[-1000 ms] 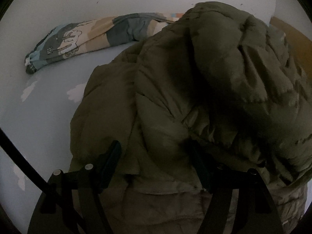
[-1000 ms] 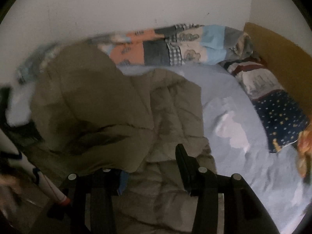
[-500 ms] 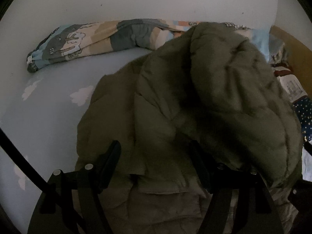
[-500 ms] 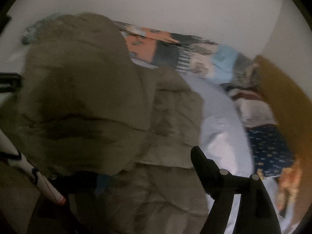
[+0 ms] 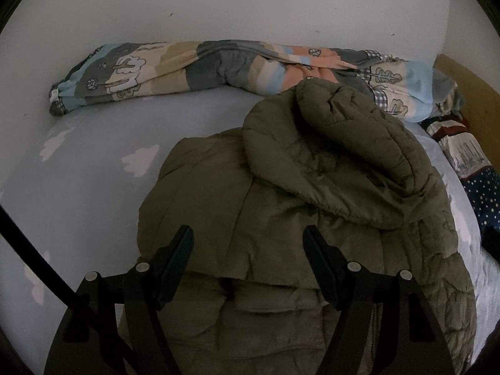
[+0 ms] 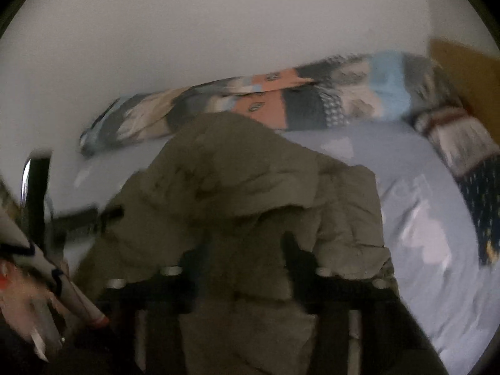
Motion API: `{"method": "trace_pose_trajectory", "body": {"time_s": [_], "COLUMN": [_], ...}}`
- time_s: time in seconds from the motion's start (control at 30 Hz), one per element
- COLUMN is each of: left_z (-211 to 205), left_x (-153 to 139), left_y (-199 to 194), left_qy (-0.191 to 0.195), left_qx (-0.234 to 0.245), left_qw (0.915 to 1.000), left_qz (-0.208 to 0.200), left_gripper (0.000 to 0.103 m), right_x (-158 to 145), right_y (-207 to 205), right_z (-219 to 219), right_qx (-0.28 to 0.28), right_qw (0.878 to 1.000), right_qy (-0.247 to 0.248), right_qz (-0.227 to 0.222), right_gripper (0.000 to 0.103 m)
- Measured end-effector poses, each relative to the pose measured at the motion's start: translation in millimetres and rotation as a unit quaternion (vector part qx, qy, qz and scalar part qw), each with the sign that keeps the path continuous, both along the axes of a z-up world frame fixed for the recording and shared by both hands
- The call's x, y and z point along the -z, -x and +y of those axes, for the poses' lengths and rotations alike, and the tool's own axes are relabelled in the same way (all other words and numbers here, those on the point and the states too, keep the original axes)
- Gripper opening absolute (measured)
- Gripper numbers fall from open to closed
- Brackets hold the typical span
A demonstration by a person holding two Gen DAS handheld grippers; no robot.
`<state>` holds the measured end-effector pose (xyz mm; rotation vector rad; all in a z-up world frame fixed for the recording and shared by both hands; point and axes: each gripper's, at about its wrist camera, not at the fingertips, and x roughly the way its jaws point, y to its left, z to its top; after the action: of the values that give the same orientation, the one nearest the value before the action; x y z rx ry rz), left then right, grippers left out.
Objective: Fold large clothes
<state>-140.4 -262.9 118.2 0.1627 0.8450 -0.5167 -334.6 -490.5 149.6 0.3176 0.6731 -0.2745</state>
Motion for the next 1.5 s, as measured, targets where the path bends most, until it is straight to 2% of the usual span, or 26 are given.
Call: {"method": "trace_pose_trajectory", "body": {"time_s": [0.1, 0.2, 0.27, 0.37, 0.47, 0.53, 0.6, 0.67, 0.73, 0.87, 0.97, 1.1, 1.2, 1.27, 1.37, 1.5], "left_z": [1, -2, -4, -6, -3, -2, -1, -1, -1, -5, -16, -42, -60, -64, -69, -54], "left_x": [0, 3, 5, 8, 9, 9, 10, 11, 10, -2, -5, 4, 33, 52, 55, 36], "left_y": [-3, -5, -6, -7, -11, -15, -18, -18, -18, -18, -23, -36, -53, -55, -48, -41], "left_qy": [-0.001, -0.006, -0.01, -0.016, -0.019, -0.016, -0.011, -0.011, -0.012, -0.004, 0.0, -0.009, -0.04, -0.062, -0.086, -0.049], "left_qx": [-0.001, 0.0, 0.001, 0.004, 0.002, -0.002, -0.005, -0.003, -0.001, 0.004, 0.011, 0.019, 0.024, 0.025, 0.035, 0.026], "left_qw": [1.0, 1.0, 0.9999, 0.9999, 0.9998, 0.9998, 0.9998, 0.9998, 0.9999, 0.9999, 0.9996, 0.999, 0.9989, 0.9978, 0.9955, 0.9984], "left_qz": [0.002, 0.001, 0.004, 0.004, 0.004, 0.009, 0.013, 0.015, 0.012, -0.016, -0.024, -0.04, -0.004, 0.004, -0.021, -0.016], "left_gripper": [0.071, 0.071, 0.071, 0.071, 0.071, 0.071, 0.071, 0.071, 0.071, 0.071, 0.071, 0.071, 0.071, 0.073, 0.074, 0.073], "right_x": [-14, -22, -16, 15, 64, 94, 101, 87, 62, 32, 37, 73, 106, 121, 121, 88], "right_y": [-28, -67, -102, -146, -170, -170, -167, -162, -148, -120, -111, -110, -112, -107, -106, -90], "right_z": [-9, -21, -25, -29, -24, -20, -15, -19, -29, -51, -68, -84, -86, -93, -96, -81], "right_qx": [0.026, 0.022, 0.023, 0.016, 0.001, 0.001, -0.007, -0.014, -0.02, 0.009, 0.034, 0.049, 0.049, 0.052, 0.053, 0.061], "right_qw": [0.999, 0.999, 1.0, 1.0, 0.995, 0.992, 0.993, 0.994, 0.997, 1.0, 0.999, 0.996, 0.992, 0.99, 0.99, 0.993], "right_qy": [0.015, -0.013, -0.01, -0.012, -0.019, -0.015, 0.004, -0.013, -0.036, -0.011, 0.004, -0.025, -0.047, -0.079, -0.088, -0.077], "right_qz": [-0.01, -0.032, -0.016, 0.023, 0.094, 0.122, 0.12, 0.108, 0.059, 0.016, 0.03, 0.068, 0.106, 0.101, 0.101, 0.06], "right_gripper": [0.043, 0.043, 0.043, 0.043, 0.042, 0.042, 0.042, 0.042, 0.042, 0.042, 0.042, 0.042, 0.042, 0.044, 0.045, 0.045]}}
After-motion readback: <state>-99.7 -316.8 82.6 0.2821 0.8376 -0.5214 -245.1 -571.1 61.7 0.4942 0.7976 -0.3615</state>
